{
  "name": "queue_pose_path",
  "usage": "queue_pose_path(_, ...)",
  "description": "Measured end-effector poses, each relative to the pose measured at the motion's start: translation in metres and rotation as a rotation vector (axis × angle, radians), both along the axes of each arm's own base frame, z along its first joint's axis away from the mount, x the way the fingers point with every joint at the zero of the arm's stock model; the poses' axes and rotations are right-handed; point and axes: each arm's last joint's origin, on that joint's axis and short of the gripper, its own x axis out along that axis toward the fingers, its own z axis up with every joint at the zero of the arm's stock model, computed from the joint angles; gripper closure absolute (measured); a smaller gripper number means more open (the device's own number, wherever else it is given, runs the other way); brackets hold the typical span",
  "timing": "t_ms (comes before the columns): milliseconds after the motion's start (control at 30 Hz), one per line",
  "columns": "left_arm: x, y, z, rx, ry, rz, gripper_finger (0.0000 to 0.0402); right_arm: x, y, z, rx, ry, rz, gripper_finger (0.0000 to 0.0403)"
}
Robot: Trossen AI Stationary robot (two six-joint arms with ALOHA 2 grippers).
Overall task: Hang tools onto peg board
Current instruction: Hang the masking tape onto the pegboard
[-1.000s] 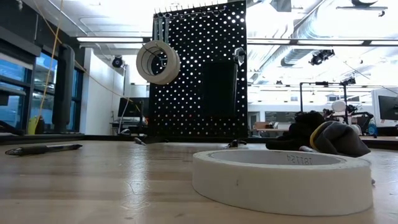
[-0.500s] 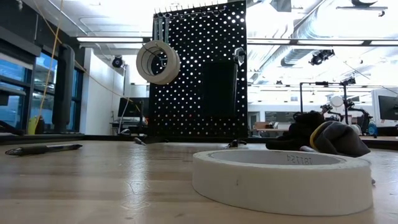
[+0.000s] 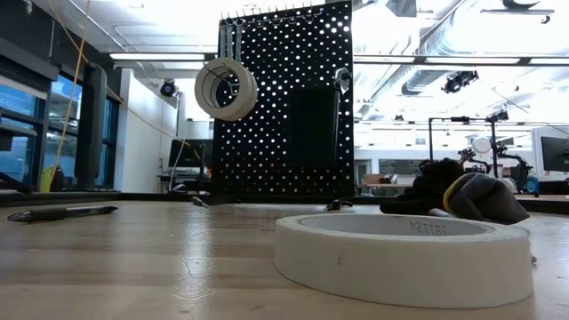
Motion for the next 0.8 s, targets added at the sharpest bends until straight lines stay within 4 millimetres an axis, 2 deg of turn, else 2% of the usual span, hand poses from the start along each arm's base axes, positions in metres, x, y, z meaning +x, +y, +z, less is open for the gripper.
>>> queue_pose_path(100,-0.002,0.004,0.001,0.003,0.004,-0.004,0.0343,0.0,0.001,0.0,-0.019,-0.008,-0.007,0.0352)
queue_pose_path(133,-0.002,0.006,0.001,0.002,0.003,0.003,0.0337,0.0,0.001,0.0,-0.025,-0.013,-0.021,0.0357)
queue_pose_path(267,-0.002,0.016,-0.003,0.005,0.086,0.007,0.0301,-0.003,0.0,0.001,-0.025,0.003,-0.043,0.0356)
queue_pose_path(333,-0.006,0.022,-0.009,0.051,0.17,-0.004,0.0287,-0.009,0.0,0.001,-0.043,0.051,-0.069,0.0356)
queue_pose_path(400,-0.018,0.028,-0.015,0.09,0.267,0.054,0.0282,-0.017,-0.001,-0.001,-0.073,0.128,-0.11,0.0356)
queue_pose_path(533,-0.054,0.04,-0.029,0.149,0.475,0.352,0.0281,-0.034,-0.003,-0.009,-0.101,0.316,-0.198,0.0356)
queue_pose_path(633,-0.085,0.04,-0.036,0.176,0.585,0.595,0.0283,-0.04,0.003,-0.02,-0.141,0.454,-0.237,0.0356)
queue_pose_path(700,-0.101,0.037,-0.043,0.151,0.605,0.673,0.0283,-0.033,0.006,-0.034,-0.159,0.551,-0.264,0.0356)
queue_pose_path(800,-0.116,0.03,-0.059,0.075,0.555,0.667,0.0283,-0.006,0.007,-0.062,-0.171,0.644,-0.291,0.0356)
